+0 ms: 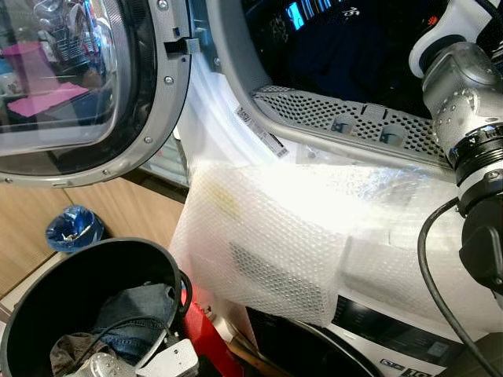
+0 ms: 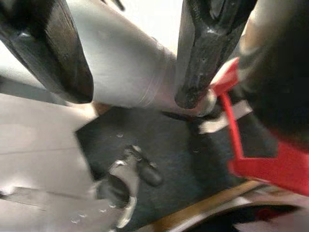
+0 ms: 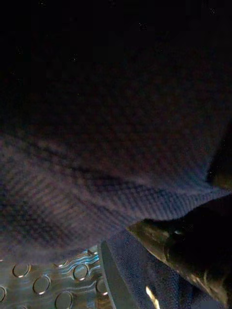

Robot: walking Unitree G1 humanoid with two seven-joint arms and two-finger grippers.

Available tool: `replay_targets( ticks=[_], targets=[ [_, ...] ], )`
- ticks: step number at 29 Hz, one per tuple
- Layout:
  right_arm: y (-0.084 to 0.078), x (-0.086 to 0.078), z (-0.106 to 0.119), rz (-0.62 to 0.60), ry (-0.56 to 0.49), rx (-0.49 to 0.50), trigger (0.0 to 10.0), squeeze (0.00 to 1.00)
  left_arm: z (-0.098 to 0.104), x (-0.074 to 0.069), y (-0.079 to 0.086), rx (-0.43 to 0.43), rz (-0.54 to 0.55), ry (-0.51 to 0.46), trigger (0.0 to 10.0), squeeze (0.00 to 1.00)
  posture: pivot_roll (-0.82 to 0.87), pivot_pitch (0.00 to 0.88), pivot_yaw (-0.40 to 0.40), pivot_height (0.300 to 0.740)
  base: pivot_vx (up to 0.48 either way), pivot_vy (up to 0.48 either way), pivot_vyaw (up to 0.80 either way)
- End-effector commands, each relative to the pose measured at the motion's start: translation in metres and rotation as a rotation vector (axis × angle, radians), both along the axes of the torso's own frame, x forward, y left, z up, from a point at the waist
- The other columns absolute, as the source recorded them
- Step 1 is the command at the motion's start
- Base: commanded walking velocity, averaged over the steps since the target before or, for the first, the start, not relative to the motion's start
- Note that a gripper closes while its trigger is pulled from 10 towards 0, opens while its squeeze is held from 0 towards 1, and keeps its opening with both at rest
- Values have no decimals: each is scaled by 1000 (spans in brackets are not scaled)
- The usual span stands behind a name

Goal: Clothes washing

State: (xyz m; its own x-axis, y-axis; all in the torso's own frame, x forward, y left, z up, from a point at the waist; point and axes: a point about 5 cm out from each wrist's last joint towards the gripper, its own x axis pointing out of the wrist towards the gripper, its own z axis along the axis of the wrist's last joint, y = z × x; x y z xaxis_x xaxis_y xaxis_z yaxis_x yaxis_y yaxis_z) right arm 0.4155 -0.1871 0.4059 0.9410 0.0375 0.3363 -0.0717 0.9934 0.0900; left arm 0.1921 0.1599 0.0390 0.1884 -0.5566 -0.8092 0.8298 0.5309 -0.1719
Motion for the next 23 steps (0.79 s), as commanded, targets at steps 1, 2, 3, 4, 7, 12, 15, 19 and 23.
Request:
replay_targets(
  ticks=[1, 2, 3, 4, 7, 12, 15, 19, 23],
  targets=[
    [2, 1, -3, 9, 11, 6, 10000, 1000, 1, 8, 6, 36, 37, -54, 10000, 0, 2, 74, 63, 740, 0, 0, 0],
    [3, 1, -4, 12, 11, 6, 10000, 1000, 1, 16, 7, 45, 91, -92, 10000, 0, 3, 78, 62, 740, 0, 0, 0],
    [3, 1, -4, 16, 11, 8, 10000, 1000, 1, 21, 8, 55, 132, -120, 10000, 0, 3, 78, 62, 740, 0, 0, 0],
    [3, 2, -5, 16, 13, 8, 10000, 1000, 2, 26, 8, 45, 170, -138, 10000, 0, 3, 78, 62, 740, 0, 0, 0],
    [3, 2, -7, 15, 18, 8, 10000, 1000, 5, 34, 7, 16, 234, -169, 10000, 0, 2, 81, 62, 740, 0, 0, 0],
    [3, 2, -9, 7, 20, 22, 10000, 1000, 7, 41, 6, 12, 293, -237, 10000, 0, 2, 83, 60, 740, 0, 0, 0],
    [5, 3, -8, 13, 19, 26, 10000, 1000, 6, 42, 4, 10, 308, -246, 10000, 0, 10, 86, 57, 740, 0, 0, 0],
    [7, 3, -9, 15, 23, 24, 10000, 1000, 6, 42, -4, -35, 318, -250, 10000, 0, 11, 86, 54, 740, 0, 0, 0],
    [6, 2, -7, -10, 10, 47, 10000, 1000, 5, 36, -11, -51, 235, -267, 10000, 0, 11, 85, 50, 740, 0, 0, 0]
  ],
)
